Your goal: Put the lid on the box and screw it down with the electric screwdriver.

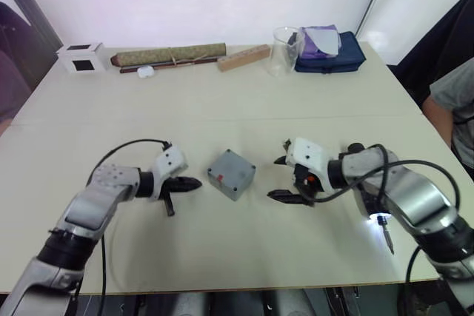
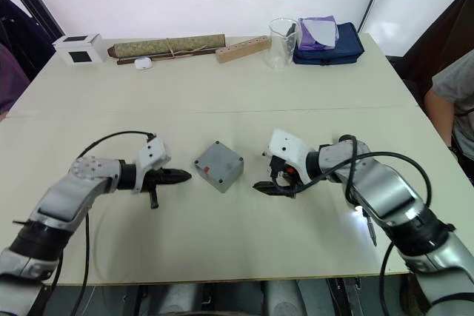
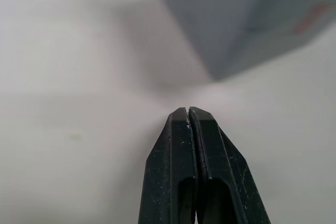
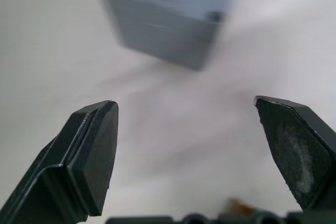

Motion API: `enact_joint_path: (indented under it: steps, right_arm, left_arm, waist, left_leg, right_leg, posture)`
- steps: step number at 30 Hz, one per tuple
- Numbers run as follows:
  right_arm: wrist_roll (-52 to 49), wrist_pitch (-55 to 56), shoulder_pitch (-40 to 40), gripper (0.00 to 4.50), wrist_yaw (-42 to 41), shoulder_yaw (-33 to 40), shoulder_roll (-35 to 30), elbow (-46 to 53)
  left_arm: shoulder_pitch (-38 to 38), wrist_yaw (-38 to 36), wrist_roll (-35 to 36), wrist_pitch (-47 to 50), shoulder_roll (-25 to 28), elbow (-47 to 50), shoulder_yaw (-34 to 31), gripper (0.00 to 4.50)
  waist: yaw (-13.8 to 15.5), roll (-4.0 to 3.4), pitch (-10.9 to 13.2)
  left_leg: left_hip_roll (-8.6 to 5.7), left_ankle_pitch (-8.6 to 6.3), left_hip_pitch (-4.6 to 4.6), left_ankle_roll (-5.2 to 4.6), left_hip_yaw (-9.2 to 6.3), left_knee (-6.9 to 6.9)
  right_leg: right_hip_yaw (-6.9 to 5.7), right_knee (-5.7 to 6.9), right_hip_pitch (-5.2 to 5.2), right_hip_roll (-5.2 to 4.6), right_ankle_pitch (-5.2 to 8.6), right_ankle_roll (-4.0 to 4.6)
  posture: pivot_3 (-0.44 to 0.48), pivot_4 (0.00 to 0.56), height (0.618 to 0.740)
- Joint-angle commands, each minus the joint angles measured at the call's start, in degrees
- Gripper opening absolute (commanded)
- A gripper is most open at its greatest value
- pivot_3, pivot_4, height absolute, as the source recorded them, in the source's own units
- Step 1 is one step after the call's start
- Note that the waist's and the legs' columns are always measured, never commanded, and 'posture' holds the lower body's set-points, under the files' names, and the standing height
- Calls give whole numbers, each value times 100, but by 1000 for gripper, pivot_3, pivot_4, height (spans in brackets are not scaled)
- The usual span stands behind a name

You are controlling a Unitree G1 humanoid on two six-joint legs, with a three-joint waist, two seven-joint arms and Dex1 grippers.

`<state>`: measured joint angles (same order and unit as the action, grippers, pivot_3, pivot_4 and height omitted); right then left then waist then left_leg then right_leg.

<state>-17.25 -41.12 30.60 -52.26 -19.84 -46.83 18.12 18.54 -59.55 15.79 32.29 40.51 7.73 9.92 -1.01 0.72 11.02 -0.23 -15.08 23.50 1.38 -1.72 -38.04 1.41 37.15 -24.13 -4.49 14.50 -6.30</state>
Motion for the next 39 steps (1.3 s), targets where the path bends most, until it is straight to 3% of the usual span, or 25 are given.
enact_joint_path:
  steps: [1, 8, 15, 25, 35, 39]
  right_arm:
    - [411, 657, 268, 4488, -213, -277, 298, -507]
    - [549, 1041, 279, 4488, -732, -572, 724, -695]
    - [235, 475, -60, 4488, -828, -404, 794, 97]
    - [415, 288, -197, 4488, -441, -153, 795, 208]
    - [55, -147, -495, 4488, -142, 698, 569, 836]
    - [-444, -710, -937, 4488, 5, 1770, 206, 1533]
  left_arm:
    - [-32, 221, 136, 233, -159, 444, -31, 0]
    - [158, 606, 34, 247, -582, 413, 39, 0]
    - [377, 583, 29, 151, -571, 164, -54, 0]
    - [454, 235, 185, 282, -367, 134, -99, 0]
    - [414, -53, 521, 654, -232, 433, -15, 0]
    - [383, -58, 588, 741, -157, 524, -112, 0]
  waist:
    - [23, 0, 0]
    - [27, 1, 0]
    - [27, 1, 0]
    - [25, 1, 0]
    - [36, 1, 0]
    - [42, 2, 0]
  left_leg:
    - [-1, 0, 0, 0, 1, 0]
    - [-6, 0, 0, 1, -2, -5]
    - [-5, 0, 0, 1, -5, -5]
    - [-5, 0, 0, 1, -5, -5]
    - [-6, 0, 0, 1, -5, -5]
    - [-6, 0, 0, 1, -7, -5]
  right_leg:
    - [0, 0, 0, -1, 0, 0]
    - [0, -1, 7, -4, 0, 0]
    - [-1, -1, 8, -3, 0, 0]
    - [-1, -1, 7, -3, 0, 0]
    - [-1, -2, 10, -4, 0, 0]
    - [-2, -2, 11, -4, 0, 0]
  posture:
    - [0, 150, 740]
    - [0, 150, 740]
    - [0, 150, 740]
    - [0, 150, 740]
    - [0, 150, 740]
    - [0, 150, 740]
